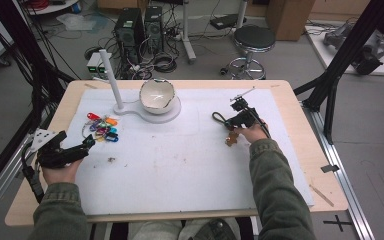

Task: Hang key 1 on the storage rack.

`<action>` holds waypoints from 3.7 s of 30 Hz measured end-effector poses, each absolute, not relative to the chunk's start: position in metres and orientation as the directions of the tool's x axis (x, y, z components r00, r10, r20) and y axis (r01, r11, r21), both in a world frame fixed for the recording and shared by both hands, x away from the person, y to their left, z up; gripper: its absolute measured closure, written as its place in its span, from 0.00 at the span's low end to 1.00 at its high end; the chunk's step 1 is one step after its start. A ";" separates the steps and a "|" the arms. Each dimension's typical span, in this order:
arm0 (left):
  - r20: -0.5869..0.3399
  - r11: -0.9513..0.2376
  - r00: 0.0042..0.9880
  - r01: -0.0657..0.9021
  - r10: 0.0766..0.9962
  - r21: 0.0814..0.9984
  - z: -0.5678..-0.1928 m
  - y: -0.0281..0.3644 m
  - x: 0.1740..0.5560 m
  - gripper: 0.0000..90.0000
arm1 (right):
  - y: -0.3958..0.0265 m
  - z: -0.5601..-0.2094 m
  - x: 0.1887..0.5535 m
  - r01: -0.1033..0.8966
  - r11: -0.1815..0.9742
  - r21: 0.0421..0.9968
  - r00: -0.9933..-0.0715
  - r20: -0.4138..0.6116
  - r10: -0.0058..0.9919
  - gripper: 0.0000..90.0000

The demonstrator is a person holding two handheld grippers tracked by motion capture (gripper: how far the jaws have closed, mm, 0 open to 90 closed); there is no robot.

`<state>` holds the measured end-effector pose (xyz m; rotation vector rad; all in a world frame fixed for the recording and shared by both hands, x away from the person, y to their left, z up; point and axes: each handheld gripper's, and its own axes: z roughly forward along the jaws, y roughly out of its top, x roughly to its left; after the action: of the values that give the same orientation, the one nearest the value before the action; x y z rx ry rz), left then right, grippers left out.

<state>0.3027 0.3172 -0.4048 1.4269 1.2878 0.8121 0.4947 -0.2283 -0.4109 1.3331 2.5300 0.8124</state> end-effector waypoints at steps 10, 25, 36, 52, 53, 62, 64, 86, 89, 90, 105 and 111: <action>-0.151 0.086 0.210 0.292 0.966 0.953 -0.405 0.317 0.303 0.02 | -0.239 -0.389 0.486 0.705 0.379 0.599 -0.570 0.161 0.806 0.87; -0.153 0.083 0.225 0.295 0.962 0.952 -0.405 0.313 0.307 0.02 | -0.242 -0.349 0.473 0.679 0.330 0.656 -0.575 0.195 0.794 0.87; -0.163 0.093 0.226 0.291 0.960 0.952 -0.405 0.313 0.309 0.02 | -0.228 -0.316 0.469 0.649 0.343 0.679 -0.603 0.184 0.777 0.87; -0.164 0.091 0.234 0.296 0.958 0.951 -0.405 0.312 0.310 0.02 | -0.188 -0.286 0.472 0.597 0.373 0.710 -0.663 0.176 0.727 0.87; -0.164 0.090 0.234 0.296 0.958 0.951 -0.405 0.312 0.310 0.02 | -0.185 -0.285 0.472 0.592 0.374 0.714 -0.667 0.174 0.724 0.87; -0.172 0.098 0.236 0.296 0.957 0.950 -0.405 0.312 0.311 0.02 | -0.158 -0.273 0.476 0.574 0.402 0.713 -0.698 0.169 0.696 0.87; -0.172 0.098 0.237 0.297 0.956 0.950 -0.406 0.312 0.312 0.02 | -0.152 -0.270 0.477 0.566 0.410 0.715 -0.706 0.164 0.688 0.87; -0.188 0.112 0.240 0.298 0.952 0.948 -0.406 0.312 0.315 0.02 | -0.075 -0.235 0.485 0.492 0.480 0.726 -0.784 0.130 0.607 0.87; -0.190 0.113 0.240 0.299 0.952 0.947 -0.406 0.312 0.315 0.02 | -0.068 -0.231 0.487 0.487 0.483 0.728 -0.788 0.127 0.602 0.87; -0.188 0.111 0.241 0.300 0.952 0.947 -0.406 0.312 0.315 0.02 | -0.065 -0.230 0.488 0.483 0.486 0.728 -0.790 0.123 0.600 0.87; -0.201 0.125 0.241 0.297 0.949 0.947 -0.406 0.313 0.317 0.02 | -0.030 -0.222 0.495 0.455 0.510 0.730 -0.816 0.113 0.566 0.87; -0.199 0.122 0.243 0.297 0.949 0.947 -0.407 0.313 0.317 0.02 | -0.013 -0.224 0.498 0.454 0.529 0.717 -0.827 0.117 0.550 0.87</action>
<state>0.3174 0.3135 -0.4065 1.4004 1.2713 0.7387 0.4980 -0.0131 -0.2236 0.8703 2.6371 1.1818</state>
